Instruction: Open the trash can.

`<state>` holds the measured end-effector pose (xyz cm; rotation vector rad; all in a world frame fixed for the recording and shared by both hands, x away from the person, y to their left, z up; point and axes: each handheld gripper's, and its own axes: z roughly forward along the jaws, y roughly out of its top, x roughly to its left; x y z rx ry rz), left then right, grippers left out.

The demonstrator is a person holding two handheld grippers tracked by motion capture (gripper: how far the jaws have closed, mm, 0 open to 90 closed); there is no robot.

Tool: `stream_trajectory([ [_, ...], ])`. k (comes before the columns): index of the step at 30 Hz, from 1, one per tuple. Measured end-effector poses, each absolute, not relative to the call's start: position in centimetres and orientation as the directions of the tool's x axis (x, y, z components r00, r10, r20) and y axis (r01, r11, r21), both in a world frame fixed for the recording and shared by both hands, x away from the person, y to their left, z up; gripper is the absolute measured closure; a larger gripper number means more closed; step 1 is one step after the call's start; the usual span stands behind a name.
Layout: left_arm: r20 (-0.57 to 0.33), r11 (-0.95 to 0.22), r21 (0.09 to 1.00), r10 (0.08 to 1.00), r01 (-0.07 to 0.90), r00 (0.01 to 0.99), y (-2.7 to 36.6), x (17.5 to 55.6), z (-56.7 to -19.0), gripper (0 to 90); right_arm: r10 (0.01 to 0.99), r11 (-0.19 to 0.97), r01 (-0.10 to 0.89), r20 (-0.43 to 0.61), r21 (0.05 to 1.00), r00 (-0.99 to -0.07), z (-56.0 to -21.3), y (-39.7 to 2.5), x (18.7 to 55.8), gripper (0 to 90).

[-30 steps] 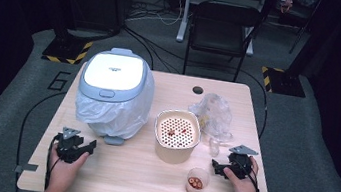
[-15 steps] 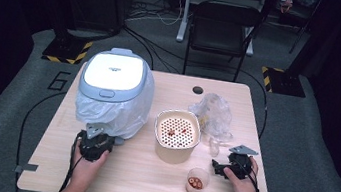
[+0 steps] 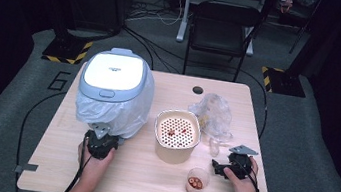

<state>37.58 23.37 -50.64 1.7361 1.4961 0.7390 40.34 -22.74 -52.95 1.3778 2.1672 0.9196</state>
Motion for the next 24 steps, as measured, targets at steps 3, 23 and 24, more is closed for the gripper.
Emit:
stream_trajectory([
  [3, -0.017, -0.072, 0.826, 0.988, 0.558, 0.152, 23.2, 37.4, -50.8, 58.6, 0.904, 0.292, 0.634, 0.009, 0.716, -0.427, -52.9, -22.7, 40.3, 0.0],
  [23, -0.044, -0.03, 0.886, 0.988, 0.462, 0.148, 22.9, 36.9, -52.5, 56.8, 0.904, 0.296, 0.633, 0.004, 0.716, -0.427, -53.0, -22.7, 40.3, 0.0],
  [24, -0.042, -0.03, 0.888, 0.988, 0.458, 0.146, 22.9, 36.9, -52.5, 56.9, 0.904, 0.296, 0.633, 0.004, 0.716, -0.427, -53.0, -22.7, 40.3, 0.0],
])
